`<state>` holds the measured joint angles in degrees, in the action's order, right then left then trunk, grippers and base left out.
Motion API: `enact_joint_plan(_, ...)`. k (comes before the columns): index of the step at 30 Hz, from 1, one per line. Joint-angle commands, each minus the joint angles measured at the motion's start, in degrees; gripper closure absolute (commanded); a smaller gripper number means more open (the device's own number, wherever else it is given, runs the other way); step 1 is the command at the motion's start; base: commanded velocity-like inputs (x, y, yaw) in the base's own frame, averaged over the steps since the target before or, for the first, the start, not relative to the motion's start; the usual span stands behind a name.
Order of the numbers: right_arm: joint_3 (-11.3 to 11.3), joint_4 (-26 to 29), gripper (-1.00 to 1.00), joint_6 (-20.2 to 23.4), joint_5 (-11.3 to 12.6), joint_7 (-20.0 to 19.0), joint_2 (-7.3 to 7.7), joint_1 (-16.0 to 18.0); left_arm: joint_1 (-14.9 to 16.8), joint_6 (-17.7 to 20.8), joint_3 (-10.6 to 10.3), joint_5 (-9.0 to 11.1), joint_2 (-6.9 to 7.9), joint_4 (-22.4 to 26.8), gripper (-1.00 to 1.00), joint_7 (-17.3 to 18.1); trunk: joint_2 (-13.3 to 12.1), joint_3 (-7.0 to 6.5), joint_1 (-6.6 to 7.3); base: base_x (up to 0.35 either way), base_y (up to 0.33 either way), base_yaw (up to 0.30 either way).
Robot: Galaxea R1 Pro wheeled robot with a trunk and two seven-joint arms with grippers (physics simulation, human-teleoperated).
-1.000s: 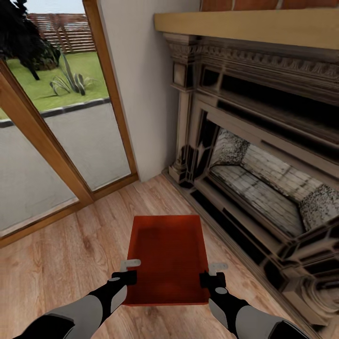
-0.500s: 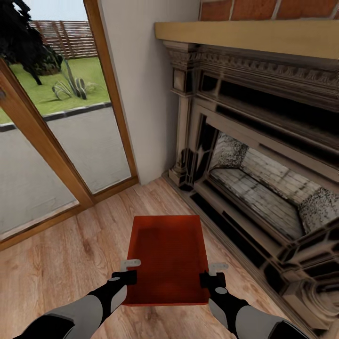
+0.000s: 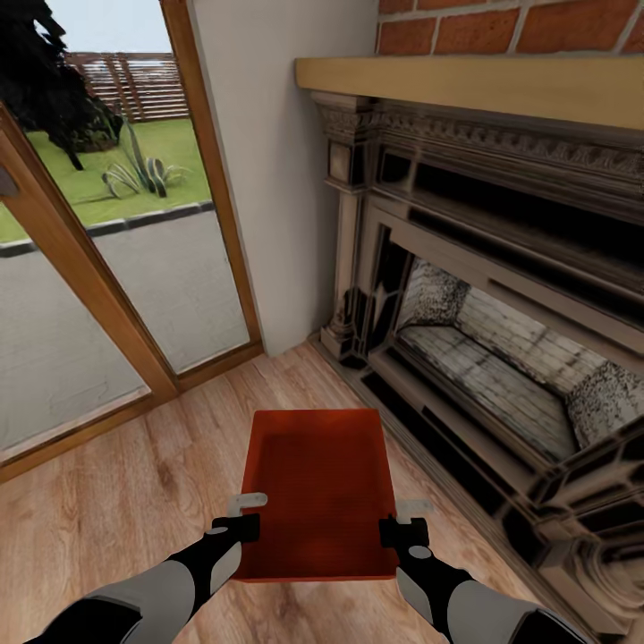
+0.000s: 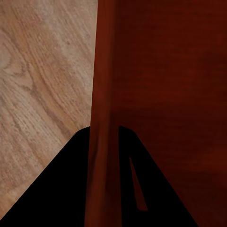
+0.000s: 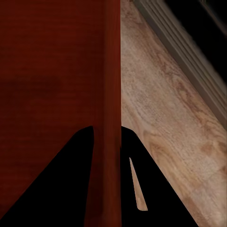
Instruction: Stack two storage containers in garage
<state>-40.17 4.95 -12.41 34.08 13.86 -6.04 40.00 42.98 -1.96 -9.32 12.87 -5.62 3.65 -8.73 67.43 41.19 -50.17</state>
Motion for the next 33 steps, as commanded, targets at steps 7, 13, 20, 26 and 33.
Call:
enact_joint_plan(7, -1.41, -0.11, 1.0, 0.02, 1.25, -0.24, 0.01, -0.01, 0.09, -0.64, 2.2, -0.04, 0.0, 0.47, 1.0, -0.32, 0.02, -0.6, 0.0, 0.0, 0.0, 0.0)
enact_joint_plan(13, -1.4, -0.11, 1.0, 0.03, 1.24, -0.24, 0.01, -0.02, 0.09, -0.65, 2.2, -0.04, 0.0, 0.46, 1.0, -0.32, 0.02, -1.14, 0.0, 0.0, 0.0, 0.0)
enact_joint_plan(20, -1.4, -0.11, 1.0, 0.1, 1.23, -0.24, 0.02, -0.01, 0.09, -0.67, 2.2, 0.01, 0.0, 0.47, 1.0, -0.32, 0.02, -1.78, 0.0, 0.0, 0.0, 0.0)
enact_joint_plan(26, -1.4, -0.11, 1.0, 0.1, 1.19, -0.24, 0.02, -0.01, 0.09, -0.67, 2.2, 0.04, 0.0, 0.48, 1.0, -0.32, 0.02, -2.32, 0.0, 0.0, 0.0, 0.0)
enact_joint_plan(33, -1.4, -0.11, 1.0, 0.1, 1.23, -0.24, 0.0, -0.04, 0.09, -0.67, 2.2, 0.04, 0.0, 0.51, 1.0, -0.32, 0.02, -2.96, 0.0, 0.0, 0.0, 0.0)
